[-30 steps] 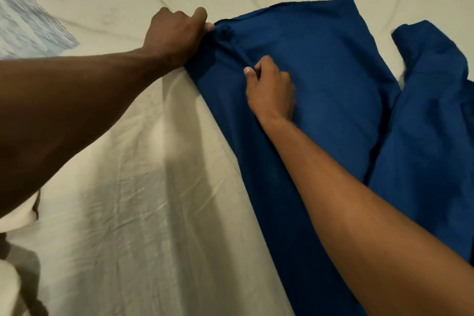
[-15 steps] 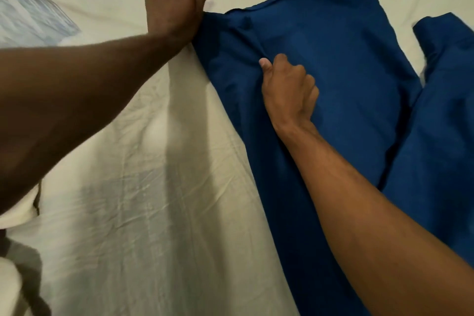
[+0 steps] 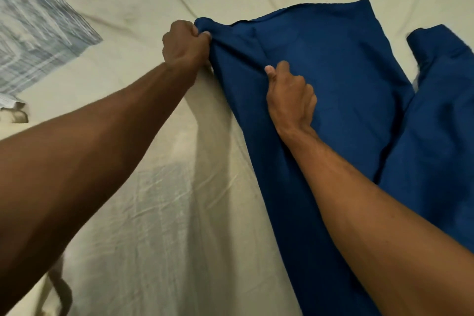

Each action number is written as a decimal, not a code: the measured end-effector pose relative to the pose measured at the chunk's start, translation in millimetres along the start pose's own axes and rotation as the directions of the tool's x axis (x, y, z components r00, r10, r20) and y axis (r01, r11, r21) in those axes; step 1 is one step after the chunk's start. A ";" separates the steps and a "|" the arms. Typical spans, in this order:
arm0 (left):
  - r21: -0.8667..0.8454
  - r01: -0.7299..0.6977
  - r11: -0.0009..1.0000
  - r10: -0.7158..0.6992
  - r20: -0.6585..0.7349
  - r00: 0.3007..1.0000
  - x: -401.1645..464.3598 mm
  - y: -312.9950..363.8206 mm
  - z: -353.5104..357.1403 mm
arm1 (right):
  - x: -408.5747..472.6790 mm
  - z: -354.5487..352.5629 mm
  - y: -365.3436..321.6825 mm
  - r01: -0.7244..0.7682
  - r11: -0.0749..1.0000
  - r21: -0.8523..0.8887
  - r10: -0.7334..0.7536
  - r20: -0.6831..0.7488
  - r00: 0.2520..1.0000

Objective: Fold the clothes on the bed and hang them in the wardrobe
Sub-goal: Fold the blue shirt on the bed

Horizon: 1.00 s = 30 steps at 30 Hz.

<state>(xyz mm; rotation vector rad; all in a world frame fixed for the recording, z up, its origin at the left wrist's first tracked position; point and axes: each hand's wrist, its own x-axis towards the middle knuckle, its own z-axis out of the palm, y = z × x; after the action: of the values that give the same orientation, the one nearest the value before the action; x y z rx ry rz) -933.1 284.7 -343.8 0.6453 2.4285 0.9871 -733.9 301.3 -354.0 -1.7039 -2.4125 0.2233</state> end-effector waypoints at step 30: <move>0.216 -0.299 0.930 0.321 -0.073 0.944 21.4 -11.7 10.7 | 61.6 4.5 -21.9 0.035 0.990 0.134 -0.044 0.059 0.997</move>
<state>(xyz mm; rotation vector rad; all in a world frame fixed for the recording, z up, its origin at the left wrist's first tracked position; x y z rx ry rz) -947.2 295.0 -364.0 1.1030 2.5951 0.9171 -775.2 352.0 -349.8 -1.6132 -2.4126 0.4269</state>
